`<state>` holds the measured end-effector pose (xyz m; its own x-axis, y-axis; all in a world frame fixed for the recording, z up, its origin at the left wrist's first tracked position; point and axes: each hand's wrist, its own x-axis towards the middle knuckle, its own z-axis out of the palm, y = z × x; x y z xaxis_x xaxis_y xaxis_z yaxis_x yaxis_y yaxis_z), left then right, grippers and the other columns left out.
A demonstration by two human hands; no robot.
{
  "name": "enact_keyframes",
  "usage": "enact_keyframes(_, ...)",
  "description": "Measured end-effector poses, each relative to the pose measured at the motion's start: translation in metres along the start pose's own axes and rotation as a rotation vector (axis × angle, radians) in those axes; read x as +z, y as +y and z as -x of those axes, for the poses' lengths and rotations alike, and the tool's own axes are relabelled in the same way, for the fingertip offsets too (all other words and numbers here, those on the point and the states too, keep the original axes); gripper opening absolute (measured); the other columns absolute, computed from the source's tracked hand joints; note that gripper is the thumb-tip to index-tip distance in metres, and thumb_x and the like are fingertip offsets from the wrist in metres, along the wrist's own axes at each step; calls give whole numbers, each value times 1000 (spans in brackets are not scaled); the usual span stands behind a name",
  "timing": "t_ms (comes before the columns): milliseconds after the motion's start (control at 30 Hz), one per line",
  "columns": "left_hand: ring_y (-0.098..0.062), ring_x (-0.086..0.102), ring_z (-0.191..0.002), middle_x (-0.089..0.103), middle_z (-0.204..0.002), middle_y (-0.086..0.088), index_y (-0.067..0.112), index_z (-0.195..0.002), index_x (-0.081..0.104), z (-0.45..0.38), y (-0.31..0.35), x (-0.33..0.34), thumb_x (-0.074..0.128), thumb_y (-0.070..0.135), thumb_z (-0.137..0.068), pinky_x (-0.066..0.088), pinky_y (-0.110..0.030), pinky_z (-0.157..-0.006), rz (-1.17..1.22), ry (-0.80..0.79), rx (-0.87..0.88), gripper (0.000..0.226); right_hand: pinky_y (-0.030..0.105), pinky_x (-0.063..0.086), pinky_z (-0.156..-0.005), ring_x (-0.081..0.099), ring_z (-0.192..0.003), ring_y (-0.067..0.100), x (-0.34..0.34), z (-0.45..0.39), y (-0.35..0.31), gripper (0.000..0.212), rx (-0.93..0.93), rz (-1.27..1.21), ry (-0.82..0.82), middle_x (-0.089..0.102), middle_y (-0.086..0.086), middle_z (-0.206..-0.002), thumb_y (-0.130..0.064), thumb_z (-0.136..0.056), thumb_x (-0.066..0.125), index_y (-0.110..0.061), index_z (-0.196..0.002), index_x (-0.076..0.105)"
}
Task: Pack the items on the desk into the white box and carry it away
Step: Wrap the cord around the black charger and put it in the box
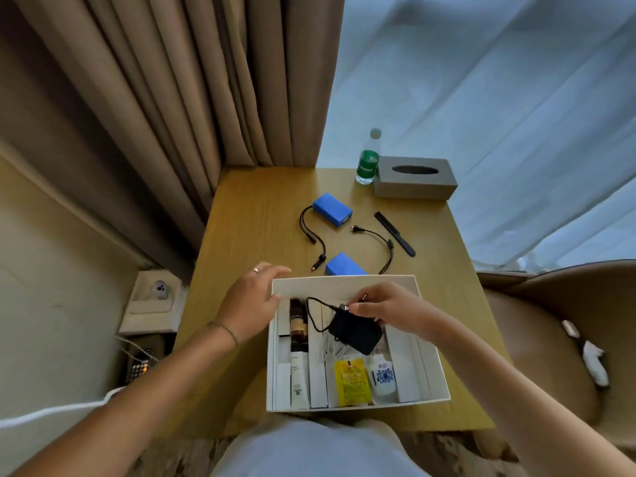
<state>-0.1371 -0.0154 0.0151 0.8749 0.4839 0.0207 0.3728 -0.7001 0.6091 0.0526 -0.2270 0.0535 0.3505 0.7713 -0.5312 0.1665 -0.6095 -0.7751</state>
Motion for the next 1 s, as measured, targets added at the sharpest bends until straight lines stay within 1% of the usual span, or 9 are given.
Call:
enact_keyframes(67, -8, 61, -95, 58, -116, 11, 28, -123, 62, 5, -7, 10, 70, 9, -87, 60, -28, -77, 20, 41, -48, 42, 44, 60, -91, 72, -96, 21, 7, 1, 15, 15, 39, 27, -10, 75, 6, -100, -30, -93, 68, -20, -102, 74)
enact_keyframes(167, -4, 57, -71, 59, -111, 12, 29, -117, 64, 11, -11, 20, 71, 1, -84, 58, -26, -63, 55, 87, -86, 44, 56, 57, -92, 68, -104, 34, 20, 1, 35, 17, 106, 80, -52, 72, 13, -109, -31, -93, 67, -19, -104, 73)
enact_keyframes(233, -3, 53, -64, 60, -110, 12, 29, -117, 65, 12, -12, 24, 70, -1, -83, 55, -24, -57, 92, 113, -98, 45, 48, 56, -92, 66, -104, 31, 28, -1, 46, 14, 118, 123, -102, 70, 8, -110, -29, -95, 65, -20, -104, 71)
enact_keyframes(333, -4, 54, -67, 60, -110, 11, 29, -117, 64, 12, -13, 26, 69, -3, -84, 57, -26, -60, 119, 132, -109, 46, 35, 52, -90, 63, -102, 18, 39, -5, 58, 18, 121, 224, -161, 67, 0, -109, -28, -97, 62, -19, -110, 70)
enact_keyframes(433, -6, 55, -67, 60, -110, 10, 27, -117, 66, 13, -14, 27, 68, -3, -86, 58, -29, -62, 114, 133, -105, 43, 22, 43, -74, 56, -91, 5, 48, -10, 67, 18, 89, 362, -190, 60, -10, -101, -27, -98, 60, -20, -114, 68)
enact_keyframes(600, -13, 54, -59, 60, -110, 11, 25, -114, 68, 15, -14, 26, 68, -1, -87, 56, -30, -58, 113, 134, -88, 38, 25, 46, -75, 57, -91, 9, 60, -17, 78, 13, 57, 517, -231, 63, -6, -105, -26, -98, 61, -25, -110, 66)
enact_keyframes(800, -11, 53, -60, 60, -109, 11, 26, -113, 68, 14, -13, 26, 67, -2, -87, 54, -26, -58, 112, 120, -72, 39, 26, 53, -79, 62, -90, 10, 64, -18, 84, 9, -2, 655, -150, 69, -8, -102, -27, -94, 67, -29, -102, 71)
enact_keyframes(867, -6, 51, -60, 60, -108, 11, 27, -113, 68, 13, -13, 26, 67, -2, -87, 50, -21, -57, 109, 118, -71, 39, 26, 53, -79, 60, -91, 10, 63, -19, 84, 11, -29, 689, -100, 68, -9, -105, -28, -92, 69, -30, -102, 74)
enact_keyframes(1000, -1, 47, -66, 59, -109, 12, 27, -111, 69, 13, -12, 25, 66, -1, -88, 44, -17, -60, 104, 112, -70, 36, 35, 56, -84, 60, -96, 16, 66, -20, 80, 13, -44, 716, 12, 62, -7, -111, -31, -90, 72, -30, -103, 76)
